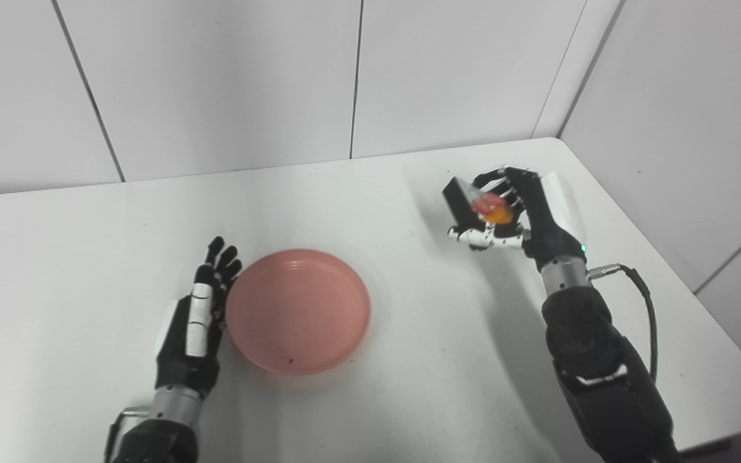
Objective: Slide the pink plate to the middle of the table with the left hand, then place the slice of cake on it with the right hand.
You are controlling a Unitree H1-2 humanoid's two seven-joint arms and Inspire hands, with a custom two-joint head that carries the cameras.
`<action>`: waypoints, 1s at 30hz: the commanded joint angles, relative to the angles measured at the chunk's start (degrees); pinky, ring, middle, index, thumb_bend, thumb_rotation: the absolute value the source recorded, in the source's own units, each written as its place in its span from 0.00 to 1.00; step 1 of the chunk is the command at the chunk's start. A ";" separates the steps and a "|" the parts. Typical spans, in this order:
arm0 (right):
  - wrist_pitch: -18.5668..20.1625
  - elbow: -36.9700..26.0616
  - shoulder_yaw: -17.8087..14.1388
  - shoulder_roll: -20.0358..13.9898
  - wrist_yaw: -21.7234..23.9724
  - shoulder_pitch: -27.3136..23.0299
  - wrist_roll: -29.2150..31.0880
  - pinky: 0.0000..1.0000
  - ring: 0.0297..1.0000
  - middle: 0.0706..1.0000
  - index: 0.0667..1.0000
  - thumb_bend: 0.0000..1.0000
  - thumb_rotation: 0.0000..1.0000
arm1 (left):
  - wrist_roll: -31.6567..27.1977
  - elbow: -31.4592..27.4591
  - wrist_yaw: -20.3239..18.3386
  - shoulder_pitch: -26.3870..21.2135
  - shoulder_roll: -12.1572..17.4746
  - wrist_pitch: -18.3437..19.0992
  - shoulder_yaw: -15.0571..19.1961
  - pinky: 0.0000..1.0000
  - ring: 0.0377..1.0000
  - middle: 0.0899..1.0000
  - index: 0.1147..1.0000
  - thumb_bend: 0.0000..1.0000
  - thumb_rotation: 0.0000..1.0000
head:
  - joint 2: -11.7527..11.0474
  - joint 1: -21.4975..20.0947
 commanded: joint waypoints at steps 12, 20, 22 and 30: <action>-5.95 -7.55 6.96 3.52 6.21 1.24 0.15 0.20 0.23 0.37 0.48 0.51 0.00 | 3.38 6.34 0.70 -2.82 -2.32 -4.59 -2.30 1.00 1.00 1.00 1.00 0.66 1.00 | -0.99 9.65; -12.64 -1.06 9.99 3.98 7.43 1.09 -0.59 0.18 0.22 0.35 0.47 0.51 0.00 | 5.40 9.84 1.96 -4.03 -3.28 -7.64 -2.59 1.00 1.00 1.00 1.00 0.66 1.00 | -1.15 12.65; -13.44 0.32 10.40 4.14 8.03 0.91 0.23 0.19 0.23 0.35 0.47 0.51 0.00 | 5.39 10.29 2.21 -4.26 -3.57 -7.94 -2.50 1.00 1.00 1.00 1.00 0.67 1.00 | -1.21 13.41; -19.64 5.80 11.74 5.39 7.83 -0.28 0.57 0.18 0.22 0.35 0.47 0.51 0.00 | 5.83 11.79 4.14 -5.10 -4.93 -8.95 -2.41 1.00 1.00 1.00 1.00 0.66 1.00 | -1.09 16.12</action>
